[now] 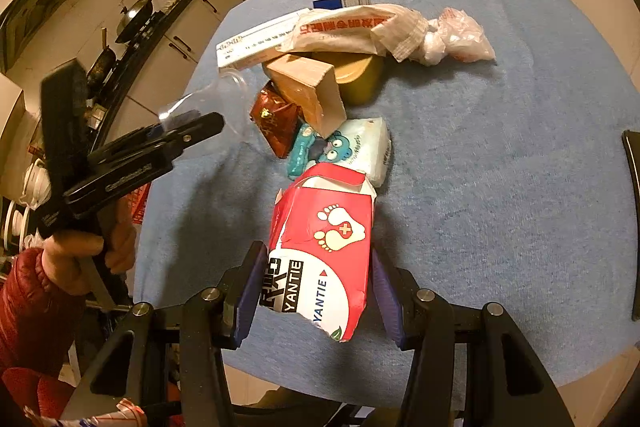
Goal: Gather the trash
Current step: 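Carry the cup and red pack to the red basket and release both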
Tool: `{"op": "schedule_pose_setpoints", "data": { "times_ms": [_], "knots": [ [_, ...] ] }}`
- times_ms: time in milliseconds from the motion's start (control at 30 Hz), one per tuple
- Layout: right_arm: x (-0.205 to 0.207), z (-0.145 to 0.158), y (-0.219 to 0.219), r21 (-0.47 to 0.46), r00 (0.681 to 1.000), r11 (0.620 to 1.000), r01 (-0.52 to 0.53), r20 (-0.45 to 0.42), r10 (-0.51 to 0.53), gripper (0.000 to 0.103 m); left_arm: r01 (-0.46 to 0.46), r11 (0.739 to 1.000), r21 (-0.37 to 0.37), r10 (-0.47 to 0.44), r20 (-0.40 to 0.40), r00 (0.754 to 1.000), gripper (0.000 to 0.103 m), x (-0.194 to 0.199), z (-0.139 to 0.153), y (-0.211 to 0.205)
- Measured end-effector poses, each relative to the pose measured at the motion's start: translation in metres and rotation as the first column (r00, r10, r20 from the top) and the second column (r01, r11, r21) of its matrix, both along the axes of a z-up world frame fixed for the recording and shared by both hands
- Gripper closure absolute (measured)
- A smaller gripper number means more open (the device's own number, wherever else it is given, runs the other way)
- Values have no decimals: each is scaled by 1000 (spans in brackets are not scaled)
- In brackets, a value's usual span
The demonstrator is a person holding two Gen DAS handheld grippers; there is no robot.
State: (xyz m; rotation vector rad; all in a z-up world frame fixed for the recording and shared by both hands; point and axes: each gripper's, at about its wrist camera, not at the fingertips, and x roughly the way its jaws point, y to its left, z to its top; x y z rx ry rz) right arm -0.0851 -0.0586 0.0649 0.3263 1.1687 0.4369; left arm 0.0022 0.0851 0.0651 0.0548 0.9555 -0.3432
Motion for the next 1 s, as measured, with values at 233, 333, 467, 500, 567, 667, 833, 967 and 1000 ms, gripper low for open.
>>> {"op": "schedule_pose_setpoints", "data": {
  "times_ms": [233,333,467,500,567,667,833,967,1000],
  "knots": [
    [3,12,20,1,999,1000,-27,35,27,48,-40,999,-30,42,57,997,54,-27,24,12],
    [6,16,32,2,998,999,-48,45,48,48,-68,997,-28,70,78,994,54,-35,30,20],
    [11,22,54,-4,994,996,-91,57,91,48,-105,994,-30,107,83,991,54,-45,35,38],
    [12,23,59,-7,993,995,-102,60,102,48,-118,992,-34,120,86,989,54,-47,37,45],
    [15,27,71,-11,990,992,-123,66,124,48,-144,989,-39,147,92,985,54,-52,39,57],
    [20,32,92,-19,983,986,-163,78,164,48,-183,982,-44,186,96,978,54,-58,39,77],
    [30,41,138,-31,966,971,-239,93,241,47,-260,964,-56,265,103,959,54,-69,42,119],
    [37,49,174,-26,952,958,-287,107,288,47,-333,941,-62,338,106,935,54,-77,44,160],
    [39,51,186,-24,946,953,-303,112,304,47,-346,936,-64,352,103,930,54,-78,44,167]
  ]
}}
